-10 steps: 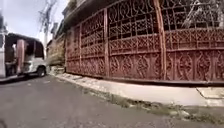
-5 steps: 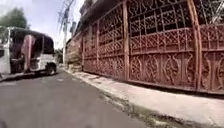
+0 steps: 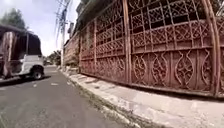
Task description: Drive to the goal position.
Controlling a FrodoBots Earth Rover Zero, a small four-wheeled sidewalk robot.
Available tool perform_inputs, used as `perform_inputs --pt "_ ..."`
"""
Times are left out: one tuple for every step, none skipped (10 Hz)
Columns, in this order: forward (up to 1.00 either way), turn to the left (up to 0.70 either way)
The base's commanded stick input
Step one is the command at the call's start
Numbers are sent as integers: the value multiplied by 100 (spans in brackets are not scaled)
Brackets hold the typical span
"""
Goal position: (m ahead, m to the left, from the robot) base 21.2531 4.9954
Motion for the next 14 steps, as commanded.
perform_inputs --pt "70 35" --pt "70 35" --pt "70 35" --pt "70 35" --pt "70 35" --pt "46 46" --pt "0 70" --pt "0 70" --pt "0 70" --pt "0 70" --pt "0 70" --pt "0 70" --pt "0 70" --pt "0 70"
